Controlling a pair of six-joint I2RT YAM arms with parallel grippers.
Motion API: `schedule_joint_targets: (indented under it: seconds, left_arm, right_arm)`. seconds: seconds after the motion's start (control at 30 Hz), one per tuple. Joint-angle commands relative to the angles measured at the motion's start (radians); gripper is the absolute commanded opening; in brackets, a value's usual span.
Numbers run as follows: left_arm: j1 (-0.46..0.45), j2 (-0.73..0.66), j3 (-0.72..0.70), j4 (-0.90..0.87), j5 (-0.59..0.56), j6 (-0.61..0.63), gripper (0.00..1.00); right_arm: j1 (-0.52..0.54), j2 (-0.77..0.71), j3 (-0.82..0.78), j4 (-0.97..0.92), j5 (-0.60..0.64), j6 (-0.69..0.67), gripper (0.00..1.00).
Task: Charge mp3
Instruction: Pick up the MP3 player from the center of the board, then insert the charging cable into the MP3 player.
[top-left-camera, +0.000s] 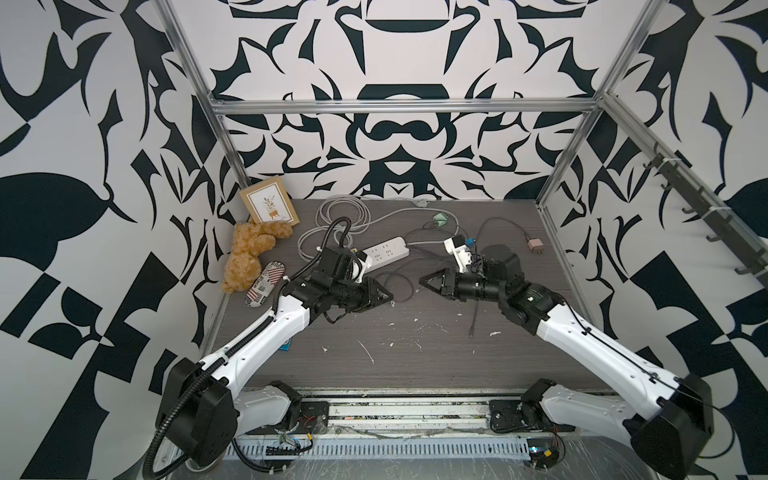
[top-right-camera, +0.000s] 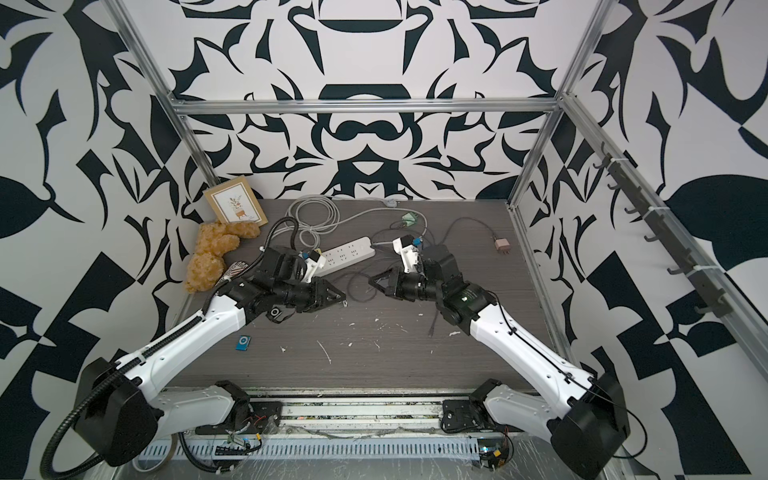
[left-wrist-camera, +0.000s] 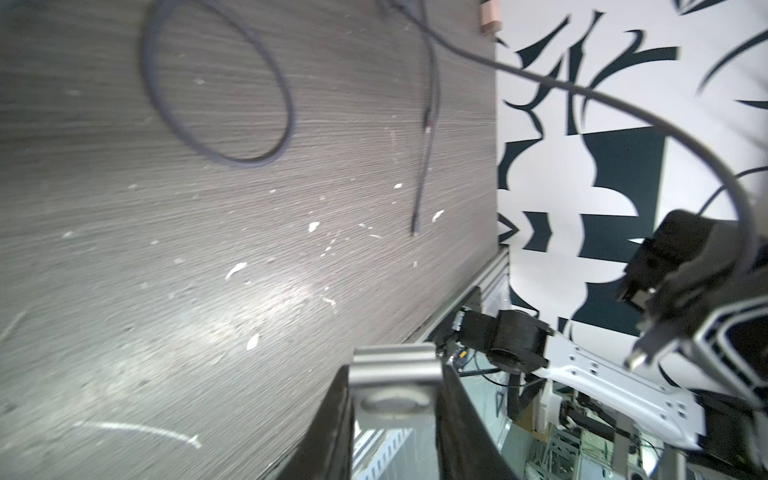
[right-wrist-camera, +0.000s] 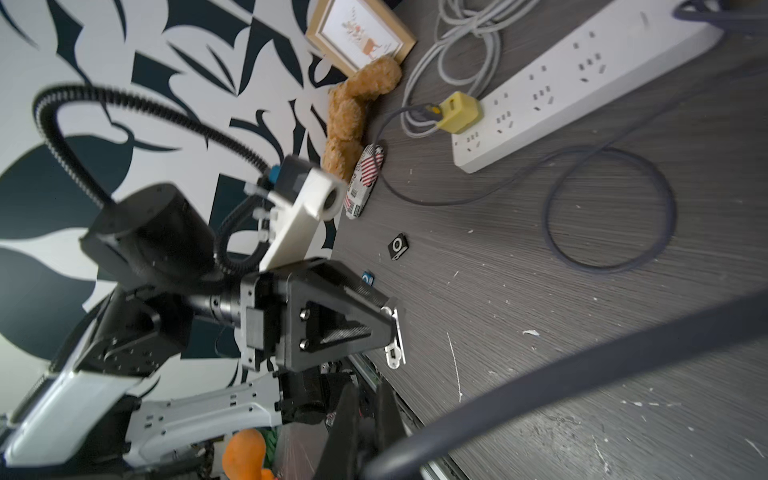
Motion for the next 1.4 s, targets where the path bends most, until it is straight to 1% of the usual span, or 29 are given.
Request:
schedule_joint_targets:
  seconds: [0.0, 0.23, 0.33, 0.47, 0.97, 1.37]
  left_arm:
    - [-0.002, -0.010, 0.025, 0.092, 0.107, -0.031, 0.14]
    - [-0.002, -0.029, 0.000, 0.128, 0.104, -0.058, 0.09]
    - [-0.002, -0.040, -0.017, 0.161, 0.106, -0.078, 0.04]
    - [-0.002, -0.056, -0.043, 0.187, 0.101, -0.091, 0.01]
    - [-0.003, -0.064, -0.069, 0.246, 0.121, -0.106, 0.00]
    - [-0.005, -0.075, -0.084, 0.254, 0.115, -0.112, 0.00]
  right_arm:
    - [0.046, -0.015, 0.052, -0.061, 0.093, -0.160, 0.00]
    - [0.107, 0.026, 0.088, -0.052, 0.136, -0.175, 0.00]
    - [0.119, 0.035, 0.088, -0.037, 0.144, -0.173, 0.00]
    - [0.129, 0.050, 0.104, -0.025, 0.160, -0.173, 0.00]
    - [0.136, 0.070, 0.101, 0.020, 0.190, -0.149, 0.00]
    - [0.147, 0.086, 0.099, 0.045, 0.184, -0.139, 0.00]
